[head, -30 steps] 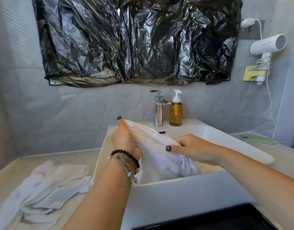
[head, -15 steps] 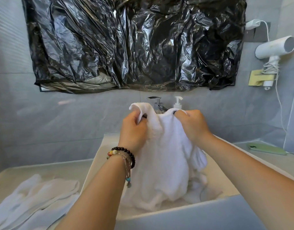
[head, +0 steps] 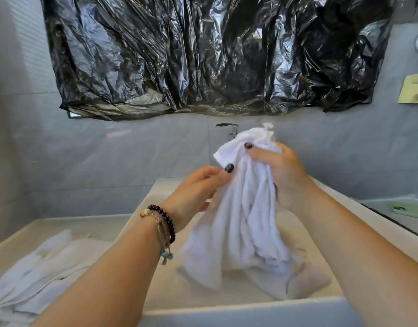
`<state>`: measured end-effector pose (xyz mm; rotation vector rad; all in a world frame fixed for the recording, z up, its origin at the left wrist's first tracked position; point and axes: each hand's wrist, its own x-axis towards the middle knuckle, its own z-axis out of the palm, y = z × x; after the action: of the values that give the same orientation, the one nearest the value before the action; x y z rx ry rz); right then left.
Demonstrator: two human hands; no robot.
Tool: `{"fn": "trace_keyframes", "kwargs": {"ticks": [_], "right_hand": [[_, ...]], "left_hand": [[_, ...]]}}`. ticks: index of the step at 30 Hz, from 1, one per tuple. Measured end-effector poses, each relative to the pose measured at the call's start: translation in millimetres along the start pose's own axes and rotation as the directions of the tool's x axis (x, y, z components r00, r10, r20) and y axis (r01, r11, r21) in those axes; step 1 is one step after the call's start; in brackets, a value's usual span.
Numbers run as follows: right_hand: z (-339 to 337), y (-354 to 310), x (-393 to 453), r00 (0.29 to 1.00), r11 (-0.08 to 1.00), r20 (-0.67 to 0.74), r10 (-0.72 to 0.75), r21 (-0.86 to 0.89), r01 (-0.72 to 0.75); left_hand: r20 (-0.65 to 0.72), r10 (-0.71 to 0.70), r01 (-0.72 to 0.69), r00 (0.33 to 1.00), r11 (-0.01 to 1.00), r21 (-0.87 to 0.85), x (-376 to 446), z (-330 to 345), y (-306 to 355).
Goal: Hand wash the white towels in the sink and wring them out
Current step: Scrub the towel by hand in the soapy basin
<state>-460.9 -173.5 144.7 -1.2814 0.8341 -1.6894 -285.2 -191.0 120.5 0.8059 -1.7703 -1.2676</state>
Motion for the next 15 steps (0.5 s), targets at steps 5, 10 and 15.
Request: {"fn": "trace_keyframes", "kwargs": {"ticks": [5,10,15], "right_hand": [[-40.3,-15.3,-2.1,0.907,0.992,-0.409,-0.099,0.027,0.120],[-74.9,-39.7,-38.6,0.939,0.774,-0.344,0.023,-0.587,-0.235],[-55.7,-49.4,-42.6,0.959,-0.166,-0.274,-0.074,-0.945,-0.283]], "left_hand": [[0.122,-0.054,0.030,0.991,0.981,0.190,-2.1,-2.0,-7.9],[0.065,-0.003,-0.009,0.998,0.983,0.184,-3.3,-6.9,-0.2],[0.063,0.100,-0.102,0.993,0.994,0.026,-7.7,2.0,7.0]]}}
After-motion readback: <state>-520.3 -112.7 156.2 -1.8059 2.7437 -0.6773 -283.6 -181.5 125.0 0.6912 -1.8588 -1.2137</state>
